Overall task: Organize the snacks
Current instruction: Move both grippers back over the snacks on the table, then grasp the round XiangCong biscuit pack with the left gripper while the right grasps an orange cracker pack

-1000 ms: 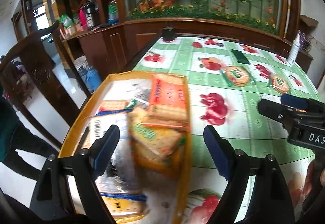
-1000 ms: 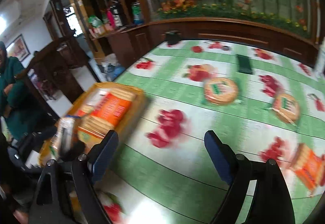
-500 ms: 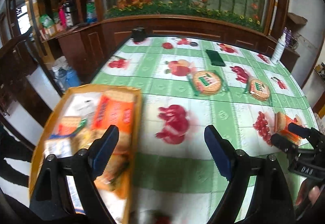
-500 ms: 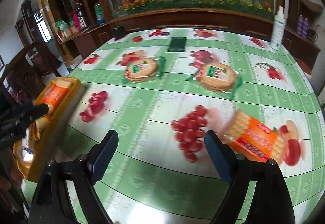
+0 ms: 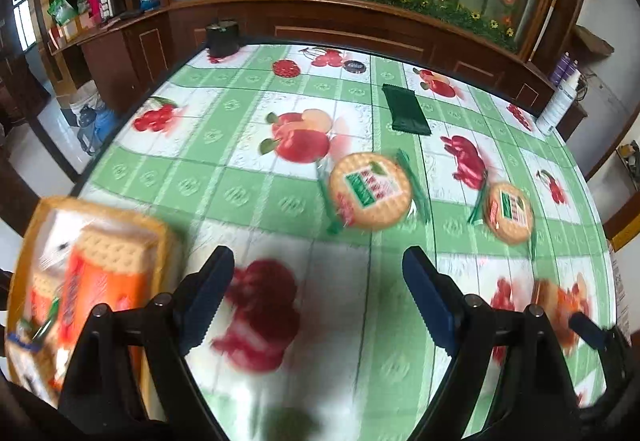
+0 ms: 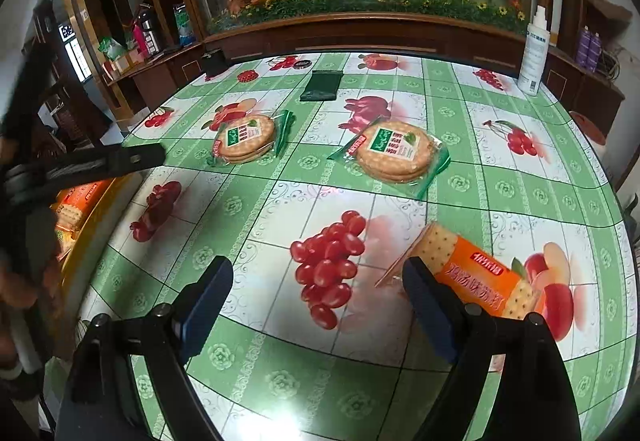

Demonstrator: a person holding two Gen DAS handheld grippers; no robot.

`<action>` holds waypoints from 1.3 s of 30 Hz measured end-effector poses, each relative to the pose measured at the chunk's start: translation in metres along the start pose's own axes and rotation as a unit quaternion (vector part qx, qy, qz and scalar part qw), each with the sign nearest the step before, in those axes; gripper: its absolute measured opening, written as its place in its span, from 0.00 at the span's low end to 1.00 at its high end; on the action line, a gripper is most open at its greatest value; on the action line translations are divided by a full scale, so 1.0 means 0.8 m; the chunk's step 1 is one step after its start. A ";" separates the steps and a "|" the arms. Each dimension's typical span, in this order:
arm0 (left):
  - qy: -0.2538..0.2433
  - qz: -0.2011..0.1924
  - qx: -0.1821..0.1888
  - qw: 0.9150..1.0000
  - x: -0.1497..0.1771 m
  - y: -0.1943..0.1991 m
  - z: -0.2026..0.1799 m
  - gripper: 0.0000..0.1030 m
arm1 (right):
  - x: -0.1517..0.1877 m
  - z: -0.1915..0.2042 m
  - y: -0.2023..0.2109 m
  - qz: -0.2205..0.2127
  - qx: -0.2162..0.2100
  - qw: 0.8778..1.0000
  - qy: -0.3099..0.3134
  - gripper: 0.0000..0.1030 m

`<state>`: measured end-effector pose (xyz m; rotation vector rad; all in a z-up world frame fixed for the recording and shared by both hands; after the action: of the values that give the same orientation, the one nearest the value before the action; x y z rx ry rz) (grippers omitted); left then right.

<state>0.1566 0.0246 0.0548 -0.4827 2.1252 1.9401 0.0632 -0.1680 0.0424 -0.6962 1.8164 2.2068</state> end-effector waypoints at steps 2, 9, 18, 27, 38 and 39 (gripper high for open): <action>0.004 0.007 0.010 1.000 -0.013 -0.011 -0.005 0.84 | -0.001 -0.011 0.001 -0.001 0.001 1.000 -0.009 0.84; 0.005 0.013 0.030 0.999 -0.057 -0.042 -0.033 0.84 | -0.002 -0.044 -0.001 0.004 0.009 0.999 -0.031 0.84; -0.004 0.035 0.024 0.999 -0.080 -0.082 -0.057 0.84 | 0.001 -0.077 -0.002 0.007 0.011 0.999 -0.051 0.85; -0.022 0.036 -0.024 0.999 -0.092 -0.096 -0.071 0.87 | -0.007 -0.093 0.003 0.024 0.017 1.000 -0.006 0.87; 0.000 0.035 -0.016 0.999 -0.101 -0.093 -0.044 0.87 | -0.022 -0.152 0.018 0.011 -0.023 0.998 -0.050 1.00; 0.004 0.034 -0.009 0.999 -0.100 -0.094 -0.043 0.87 | -0.021 -0.157 0.023 0.007 -0.031 0.998 -0.052 1.00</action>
<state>0.2613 -0.0075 0.0194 -0.4287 2.1579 1.9981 0.0985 -0.2908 0.0497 -0.5711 1.7145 2.2730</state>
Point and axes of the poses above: each gripper's, at about its wrist camera, not at the fingertips, and y roughly against the way its jaws point, z to its left, x to its underside, the point moved 1 cm from there along -y, roughly the way its jaws point, and after that the axes turned 14 degrees about z, right-handed, at the moved point
